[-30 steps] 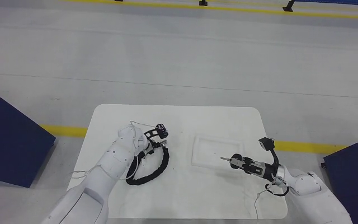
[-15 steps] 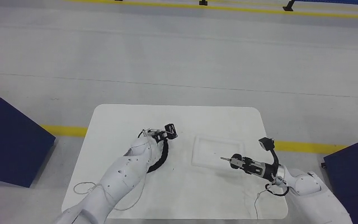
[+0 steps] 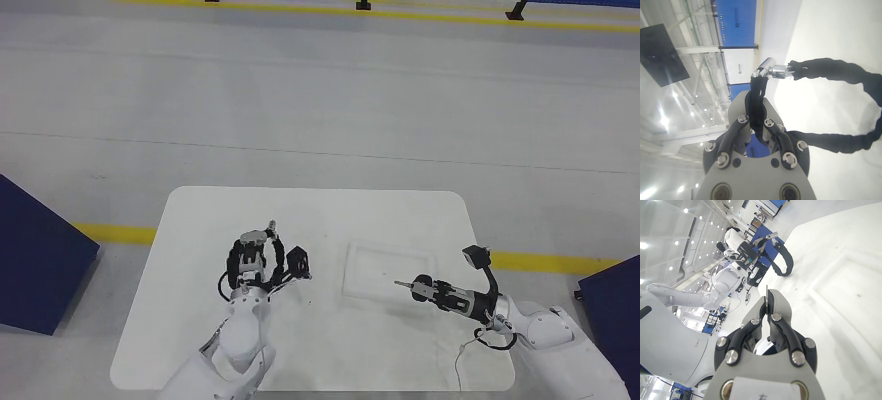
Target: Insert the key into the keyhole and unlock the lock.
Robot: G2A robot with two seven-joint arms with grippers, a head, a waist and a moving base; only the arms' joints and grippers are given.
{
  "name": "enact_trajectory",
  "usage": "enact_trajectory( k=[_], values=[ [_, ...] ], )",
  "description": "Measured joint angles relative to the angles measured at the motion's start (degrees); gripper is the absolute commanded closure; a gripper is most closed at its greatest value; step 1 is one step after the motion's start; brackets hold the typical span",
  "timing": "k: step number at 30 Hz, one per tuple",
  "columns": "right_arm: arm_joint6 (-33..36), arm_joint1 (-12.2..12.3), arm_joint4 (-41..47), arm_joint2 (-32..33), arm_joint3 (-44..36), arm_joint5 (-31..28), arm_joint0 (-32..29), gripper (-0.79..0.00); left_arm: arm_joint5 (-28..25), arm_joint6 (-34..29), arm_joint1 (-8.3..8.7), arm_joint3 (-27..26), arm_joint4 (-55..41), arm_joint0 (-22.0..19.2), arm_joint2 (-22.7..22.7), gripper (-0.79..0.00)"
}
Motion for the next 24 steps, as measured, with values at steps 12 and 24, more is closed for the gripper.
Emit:
enact_trajectory(
  k=[12,24],
  values=[
    [0.0,0.0,0.0,0.0,0.0,0.0,0.0,0.0,7.81,8.02,1.22,-3.16,18.02,5.48,1.13,0.0],
    [0.0,0.0,0.0,0.0,0.0,0.0,0.0,0.0,7.11,10.74,1.9,-3.38,17.97,5.61,1.37,0.0]
  ],
)
